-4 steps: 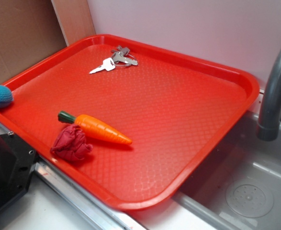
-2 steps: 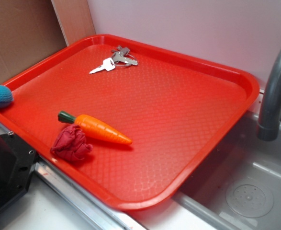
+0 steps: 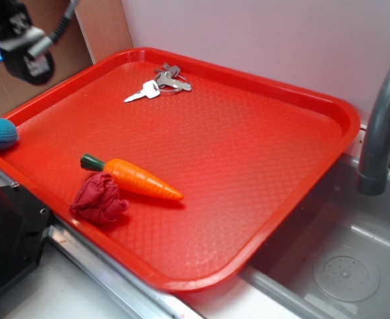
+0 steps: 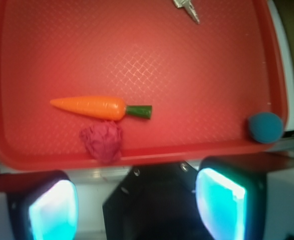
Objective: Grab the red paper.
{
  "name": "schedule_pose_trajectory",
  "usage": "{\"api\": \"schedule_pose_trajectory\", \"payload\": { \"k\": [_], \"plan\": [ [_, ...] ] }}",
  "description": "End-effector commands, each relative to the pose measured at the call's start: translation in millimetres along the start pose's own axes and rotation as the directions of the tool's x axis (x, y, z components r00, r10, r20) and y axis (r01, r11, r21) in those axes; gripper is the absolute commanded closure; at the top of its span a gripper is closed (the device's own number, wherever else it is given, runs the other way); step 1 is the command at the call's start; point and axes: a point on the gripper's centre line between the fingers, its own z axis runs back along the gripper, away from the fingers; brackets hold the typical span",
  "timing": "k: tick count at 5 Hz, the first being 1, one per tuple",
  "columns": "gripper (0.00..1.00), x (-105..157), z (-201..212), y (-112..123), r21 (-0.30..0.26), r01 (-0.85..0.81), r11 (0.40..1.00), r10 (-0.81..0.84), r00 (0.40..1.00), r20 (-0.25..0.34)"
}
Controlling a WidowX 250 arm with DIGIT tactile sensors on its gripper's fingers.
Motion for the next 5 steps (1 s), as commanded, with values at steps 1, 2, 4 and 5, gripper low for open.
{"api": "schedule_pose_trajectory", "payload": {
  "k": [1, 2, 4, 5],
  "plan": [
    [0.0, -50.7, -45.3, -10.4, -0.051, 0.039, 0.998, -0.039, 0.999, -0.004],
    [0.0, -45.2, -69.4, -18.3, -0.054, 0.049, 0.997, -0.051, 0.998, -0.024],
    [0.0, -6.7, -96.2, -31.1, -0.049, 0.064, 0.997, -0.066, 0.997, -0.039],
    [0.0, -6.7, -96.2, -31.1, -0.049, 0.064, 0.997, -0.066, 0.997, -0.039]
  ]
}}
